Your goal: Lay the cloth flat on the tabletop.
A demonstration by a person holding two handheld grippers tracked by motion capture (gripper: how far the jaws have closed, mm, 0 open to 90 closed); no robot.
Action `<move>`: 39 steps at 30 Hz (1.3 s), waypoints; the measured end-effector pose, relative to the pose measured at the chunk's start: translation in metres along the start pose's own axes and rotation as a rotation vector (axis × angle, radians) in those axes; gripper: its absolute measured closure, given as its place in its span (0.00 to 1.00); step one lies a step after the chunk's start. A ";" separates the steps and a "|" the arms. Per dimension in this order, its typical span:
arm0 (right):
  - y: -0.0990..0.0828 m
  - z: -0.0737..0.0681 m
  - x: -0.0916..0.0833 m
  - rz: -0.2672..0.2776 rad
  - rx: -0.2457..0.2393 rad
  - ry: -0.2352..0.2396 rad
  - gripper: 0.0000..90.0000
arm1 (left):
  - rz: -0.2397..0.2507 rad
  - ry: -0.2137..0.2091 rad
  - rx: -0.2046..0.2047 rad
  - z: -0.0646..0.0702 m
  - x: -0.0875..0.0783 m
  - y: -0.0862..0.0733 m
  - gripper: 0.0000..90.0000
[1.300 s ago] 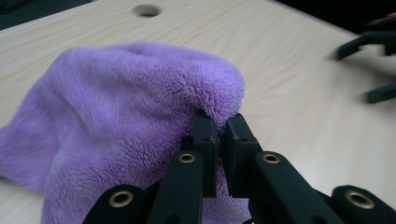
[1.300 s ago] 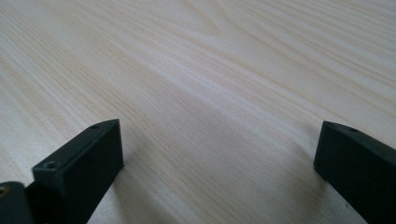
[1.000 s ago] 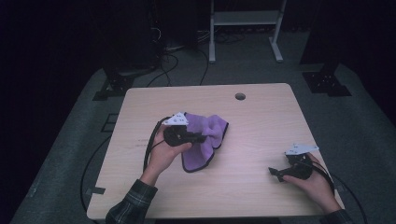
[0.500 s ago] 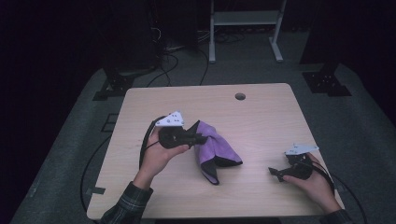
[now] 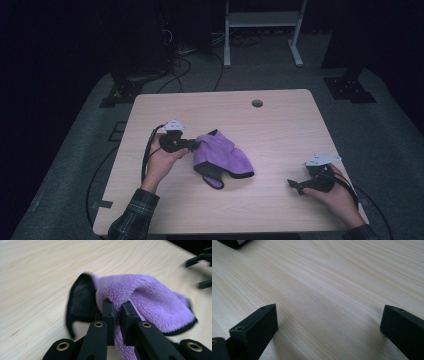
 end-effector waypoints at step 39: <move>0.084 -0.120 0.045 0.108 -0.208 0.321 0.54 | -0.111 0.058 0.136 0.018 -0.007 -0.065 0.58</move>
Point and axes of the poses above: each handheld gripper's, and its own axes: x roughly forward along the jaws, y roughly out of its top, z roughly to its right, the point moved 9 cm from there along x, roughly forward along the jaws, and after that the axes turned 12 degrees about y, right-handed, at the moved point
